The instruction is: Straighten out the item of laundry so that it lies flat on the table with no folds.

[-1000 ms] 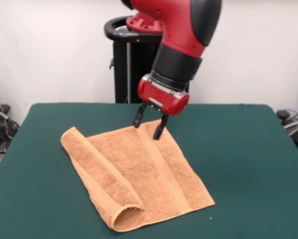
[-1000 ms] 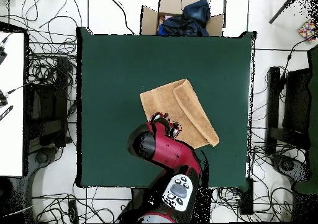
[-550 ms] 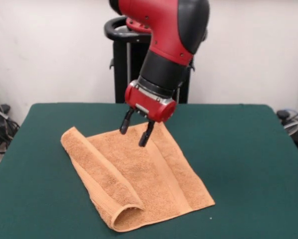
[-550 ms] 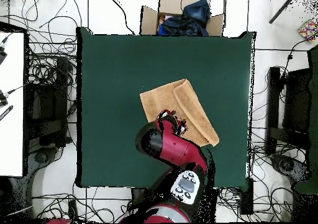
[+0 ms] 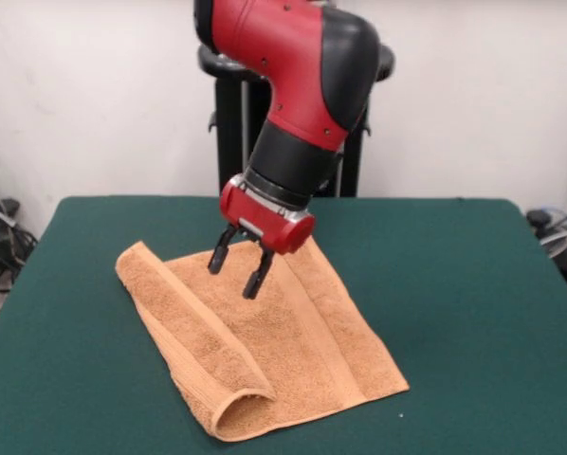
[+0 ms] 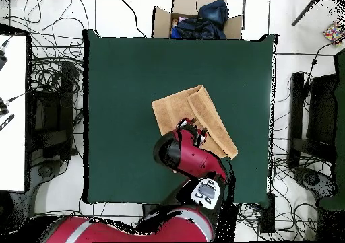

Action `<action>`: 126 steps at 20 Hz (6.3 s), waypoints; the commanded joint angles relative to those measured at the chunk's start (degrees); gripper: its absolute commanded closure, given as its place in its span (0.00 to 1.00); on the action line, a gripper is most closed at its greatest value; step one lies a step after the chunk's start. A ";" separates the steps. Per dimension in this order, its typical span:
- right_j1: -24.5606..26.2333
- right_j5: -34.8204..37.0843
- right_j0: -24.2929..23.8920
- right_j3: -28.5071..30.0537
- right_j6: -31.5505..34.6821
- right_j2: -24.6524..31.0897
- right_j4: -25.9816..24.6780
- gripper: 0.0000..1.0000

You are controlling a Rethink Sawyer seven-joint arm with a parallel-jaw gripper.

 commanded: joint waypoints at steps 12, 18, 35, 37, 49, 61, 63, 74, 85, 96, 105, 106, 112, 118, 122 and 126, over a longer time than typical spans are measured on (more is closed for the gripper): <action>5.62 -2.81 -4.97 -1.11 8.73 5.33 -0.49 0.00; 3.61 1.42 -6.61 -0.36 6.64 6.79 -2.53 0.00; -0.17 9.41 -6.55 1.22 6.16 7.30 -2.67 0.00; -0.37 8.75 -6.91 2.06 7.11 7.91 -2.52 0.00; -2.68 14.75 -4.23 3.76 10.34 6.29 0.20 0.00; 1.25 0.12 -2.76 3.66 13.85 3.84 -0.28 0.00; 1.67 -2.20 -4.08 3.97 13.94 4.91 -1.07 0.00; 3.05 -11.63 -8.40 5.71 12.95 7.09 -3.45 0.00; -0.65 2.17 -7.86 7.94 10.01 8.98 -0.28 0.00; 2.12 -8.83 -7.63 7.27 13.17 8.03 -1.03 0.00; 3.58 -12.14 -8.09 6.82 13.15 8.10 -0.73 0.00; 3.91 -12.53 -8.63 6.67 13.24 8.65 -1.03 0.00; 5.23 -13.82 -9.94 6.25 13.52 10.38 -1.57 0.00; 5.12 -12.16 -10.50 6.46 12.98 11.36 -1.86 0.00; 4.30 -8.54 -13.31 6.80 11.71 14.60 -3.93 0.00; 4.45 -11.31 -10.45 6.95 11.91 11.77 -1.58 0.00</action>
